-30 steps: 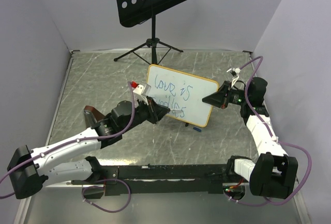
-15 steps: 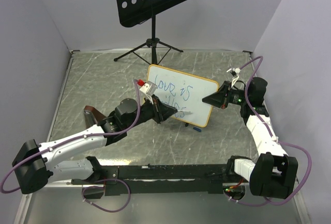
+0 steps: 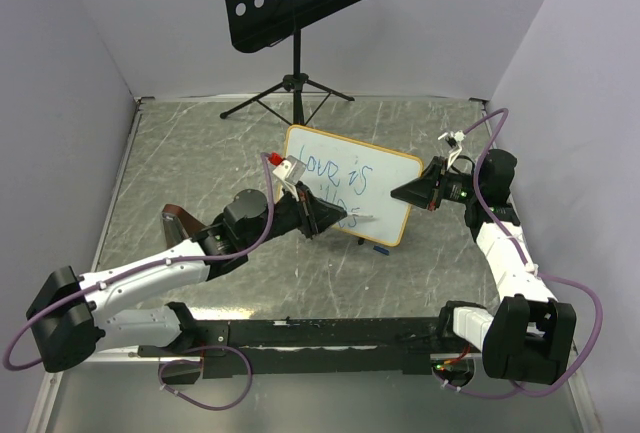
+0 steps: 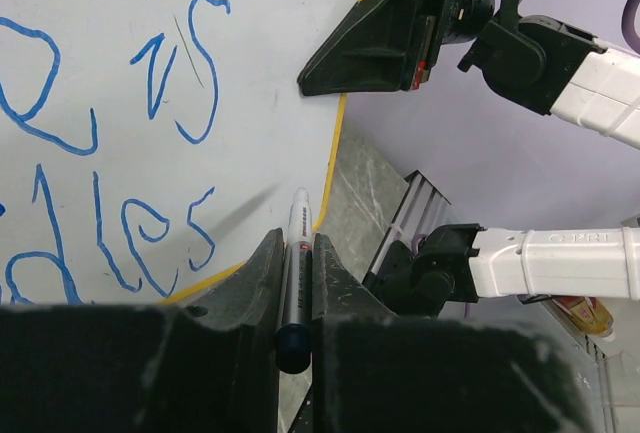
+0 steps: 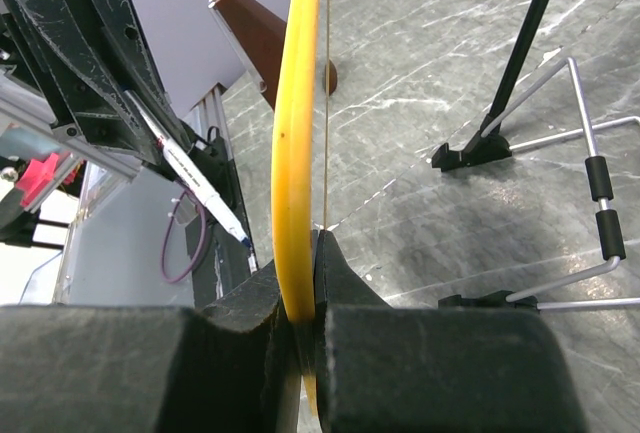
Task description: Write a sentence on the whiteboard
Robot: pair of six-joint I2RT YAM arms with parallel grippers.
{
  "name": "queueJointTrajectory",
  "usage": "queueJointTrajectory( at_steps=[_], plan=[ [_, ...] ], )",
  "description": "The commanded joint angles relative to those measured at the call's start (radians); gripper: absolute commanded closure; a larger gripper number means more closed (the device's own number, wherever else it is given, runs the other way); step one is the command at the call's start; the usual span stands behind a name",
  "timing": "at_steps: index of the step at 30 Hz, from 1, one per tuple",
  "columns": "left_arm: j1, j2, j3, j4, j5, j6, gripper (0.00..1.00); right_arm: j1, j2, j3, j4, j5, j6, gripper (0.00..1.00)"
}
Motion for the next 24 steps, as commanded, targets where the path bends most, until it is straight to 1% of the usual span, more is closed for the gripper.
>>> queueJointTrajectory(
  at_steps=[1, 15, 24],
  plan=[
    [0.001, 0.015, 0.044, 0.053, -0.009, 0.017, 0.99, 0.004, -0.021, 0.024, 0.063, -0.052, -0.002, 1.00],
    [0.001, 0.049, 0.070, 0.067, -0.043, 0.034, 0.99, 0.004, -0.015, 0.024, 0.071, -0.055, 0.004, 1.00],
    [0.001, 0.070, 0.088, 0.029, -0.052, 0.047, 0.99, 0.004, -0.018, 0.025, 0.066, -0.055, 0.001, 1.00]
  ],
)
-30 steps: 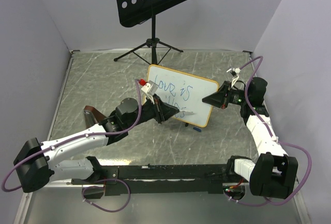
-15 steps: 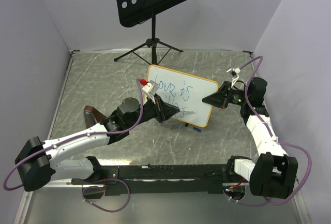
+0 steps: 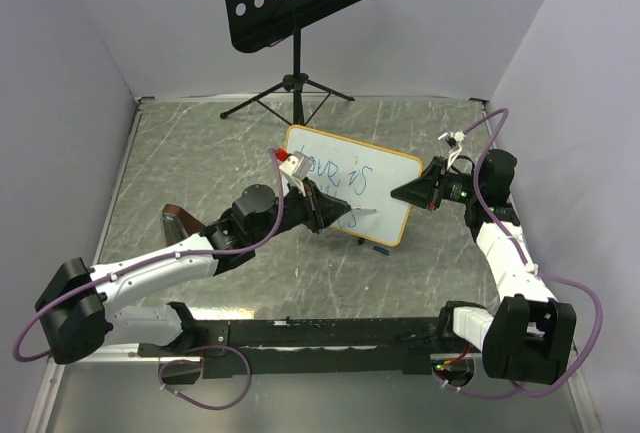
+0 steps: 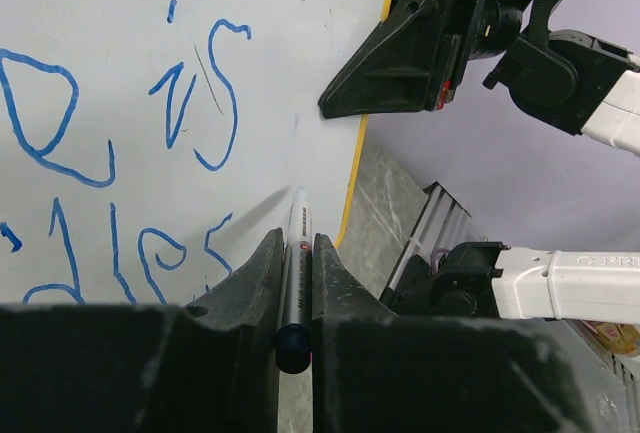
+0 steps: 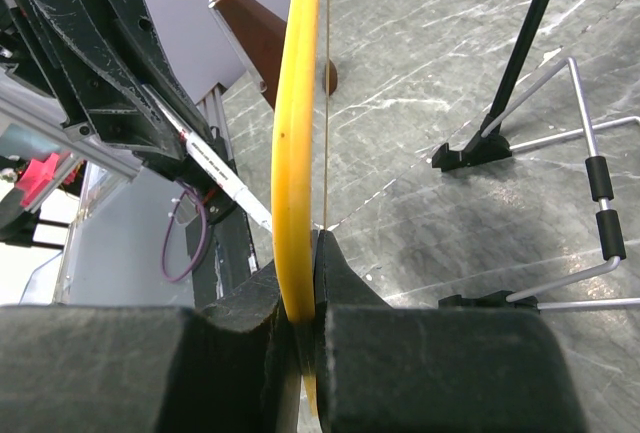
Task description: Write a sentence on the whiteboard
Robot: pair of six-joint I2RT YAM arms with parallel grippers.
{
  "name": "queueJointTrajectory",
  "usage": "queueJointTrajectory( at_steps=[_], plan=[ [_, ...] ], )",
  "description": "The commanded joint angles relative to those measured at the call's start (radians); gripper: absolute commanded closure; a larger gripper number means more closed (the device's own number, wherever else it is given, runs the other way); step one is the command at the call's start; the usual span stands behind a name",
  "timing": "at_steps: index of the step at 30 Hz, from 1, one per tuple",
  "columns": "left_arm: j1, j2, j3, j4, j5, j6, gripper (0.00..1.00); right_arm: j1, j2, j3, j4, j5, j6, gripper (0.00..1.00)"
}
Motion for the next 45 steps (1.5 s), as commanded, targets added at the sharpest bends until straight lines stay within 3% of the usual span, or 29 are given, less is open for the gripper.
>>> queueJointTrajectory(
  at_steps=[1, 27, 45],
  plan=[
    [0.001, 0.001, 0.043, 0.010, -0.014, 0.022, 0.99, 0.004, -0.018, 0.025, 0.066, -0.055, 0.000, 1.00],
    [0.001, 0.033, 0.048, -0.048, -0.072, 0.030, 0.99, 0.004, -0.020, 0.025, 0.063, -0.054, -0.003, 1.00],
    [0.004, -0.037, 0.008, -0.059, -0.145, 0.035, 0.99, 0.004, -0.023, 0.024, 0.063, -0.054, -0.003, 1.00]
  ],
)
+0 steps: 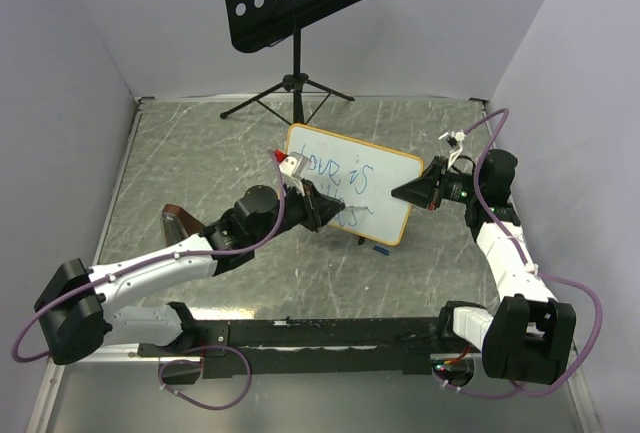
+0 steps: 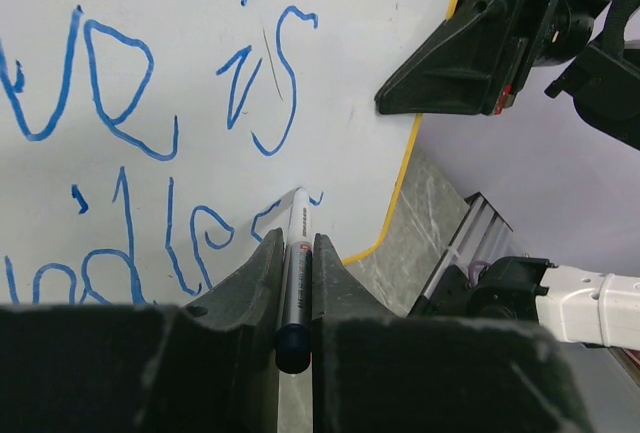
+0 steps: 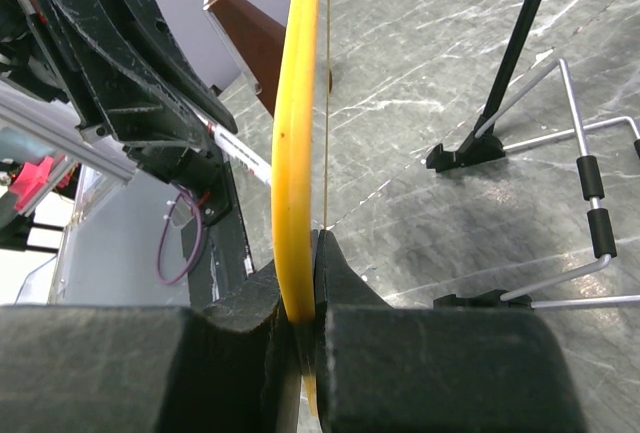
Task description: Write a sentence on the whiteboard
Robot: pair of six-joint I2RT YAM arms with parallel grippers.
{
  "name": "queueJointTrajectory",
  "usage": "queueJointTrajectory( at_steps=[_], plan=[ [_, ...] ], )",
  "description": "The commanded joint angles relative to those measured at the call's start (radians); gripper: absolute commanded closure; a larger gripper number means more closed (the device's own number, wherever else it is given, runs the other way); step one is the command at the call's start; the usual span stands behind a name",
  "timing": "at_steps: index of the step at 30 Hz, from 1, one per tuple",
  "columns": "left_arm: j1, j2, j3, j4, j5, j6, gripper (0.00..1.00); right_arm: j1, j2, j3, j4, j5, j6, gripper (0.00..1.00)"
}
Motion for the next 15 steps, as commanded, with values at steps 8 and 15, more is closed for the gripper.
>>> queueJointTrajectory(
  at_steps=[8, 15],
  plan=[
    [0.012, -0.043, -0.015, -0.025, -0.034, 0.010, 0.99, 0.004, -0.023, 0.024, 0.064, -0.061, 0.003, 1.00],
    [0.015, -0.035, -0.021, -0.044, -0.011, 0.004, 0.99, 0.004, -0.023, 0.024, 0.066, -0.061, 0.005, 1.00]
  ],
)
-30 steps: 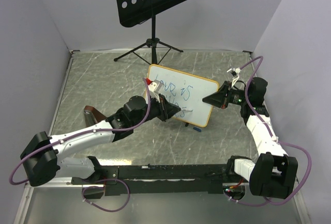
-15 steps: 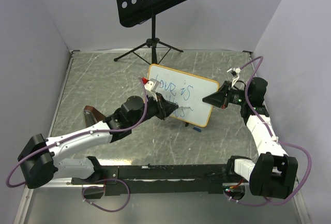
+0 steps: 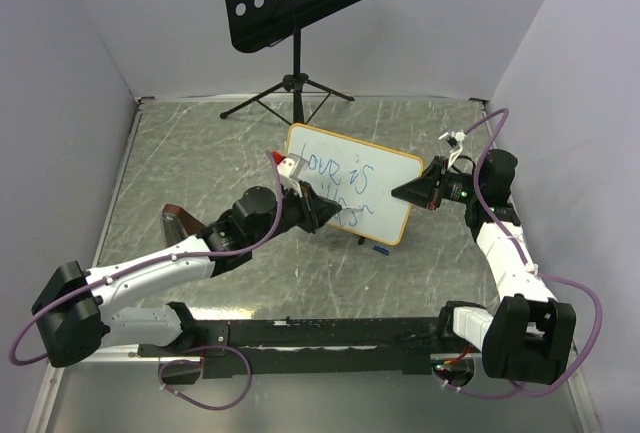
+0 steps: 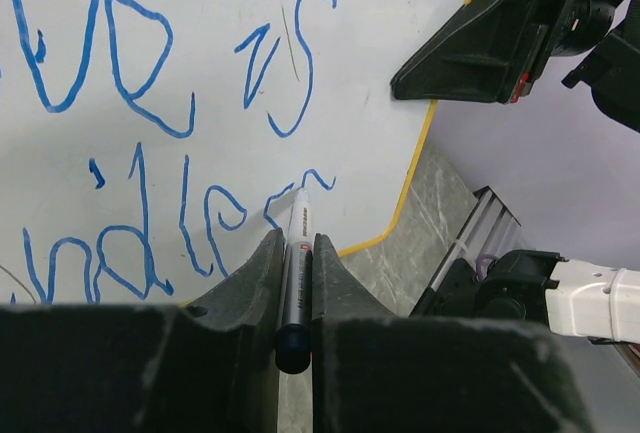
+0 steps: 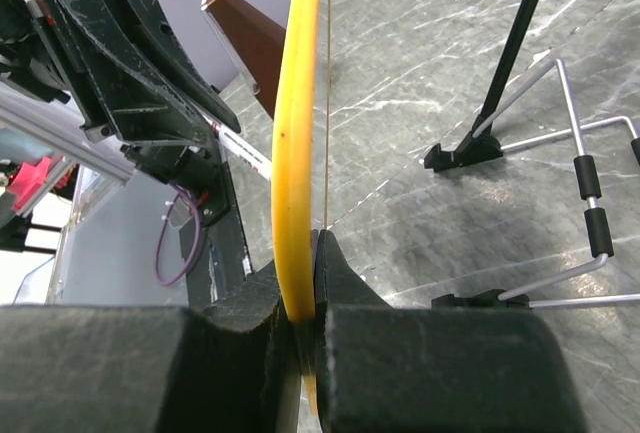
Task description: Write a sentence on the whiteboard
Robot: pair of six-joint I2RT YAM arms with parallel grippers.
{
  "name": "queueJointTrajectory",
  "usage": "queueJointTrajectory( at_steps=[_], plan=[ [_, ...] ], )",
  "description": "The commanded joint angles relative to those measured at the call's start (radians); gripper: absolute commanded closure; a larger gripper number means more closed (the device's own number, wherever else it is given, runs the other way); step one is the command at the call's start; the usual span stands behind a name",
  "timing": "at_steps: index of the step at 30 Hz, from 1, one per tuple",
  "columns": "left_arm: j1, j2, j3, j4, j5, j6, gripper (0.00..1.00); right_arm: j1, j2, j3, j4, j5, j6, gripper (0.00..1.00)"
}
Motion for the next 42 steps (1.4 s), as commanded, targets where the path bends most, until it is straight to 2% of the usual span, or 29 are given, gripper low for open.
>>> queueJointTrajectory(
  at_steps=[1, 14, 22, 35, 42],
  plan=[
    [0.008, -0.013, -0.003, -0.029, 0.002, 0.003, 0.99, 0.004, -0.024, 0.024, 0.066, -0.063, 0.004, 1.00],
    [0.008, 0.050, 0.020, -0.028, 0.105, 0.000, 0.99, 0.004, -0.024, 0.024, 0.067, -0.065, 0.006, 1.00],
    [0.008, 0.064, 0.025, -0.060, 0.107, 0.006, 0.99, 0.004, -0.021, 0.025, 0.067, -0.065, 0.007, 1.00],
    [0.014, -0.014, 0.003, -0.106, 0.038, 0.005, 0.99, 0.004, -0.026, 0.024, 0.067, -0.065, 0.006, 1.00],
    [0.016, -0.128, 0.002, -0.061, 0.159, 0.012, 0.99, 0.004, -0.026, 0.025, 0.063, -0.065, 0.001, 1.00]
  ],
)
